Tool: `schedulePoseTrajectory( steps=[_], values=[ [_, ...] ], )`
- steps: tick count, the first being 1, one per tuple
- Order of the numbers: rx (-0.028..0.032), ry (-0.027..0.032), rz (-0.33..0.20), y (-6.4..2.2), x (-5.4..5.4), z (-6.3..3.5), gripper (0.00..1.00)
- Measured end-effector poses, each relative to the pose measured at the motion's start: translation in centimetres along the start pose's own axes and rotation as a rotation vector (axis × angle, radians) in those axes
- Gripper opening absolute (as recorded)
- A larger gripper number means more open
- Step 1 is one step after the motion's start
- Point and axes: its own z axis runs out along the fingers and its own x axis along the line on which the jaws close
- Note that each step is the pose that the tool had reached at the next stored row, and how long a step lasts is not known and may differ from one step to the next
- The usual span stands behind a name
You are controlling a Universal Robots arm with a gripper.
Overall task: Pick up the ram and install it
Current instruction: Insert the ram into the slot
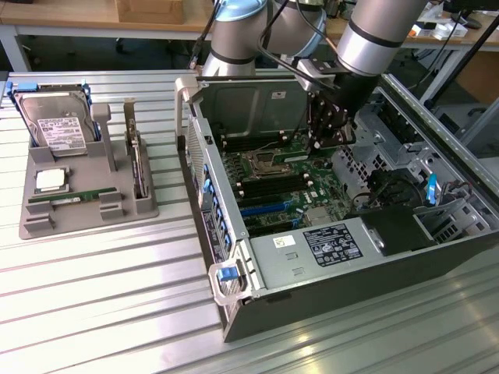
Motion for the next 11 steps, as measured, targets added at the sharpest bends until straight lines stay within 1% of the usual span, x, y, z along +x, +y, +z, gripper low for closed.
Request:
schedulePoseTrajectory(
  steps=[11],
  values=[
    [0.0, 0.0, 0.0, -0.04, 0.02, 0.91, 0.12]
  ],
)
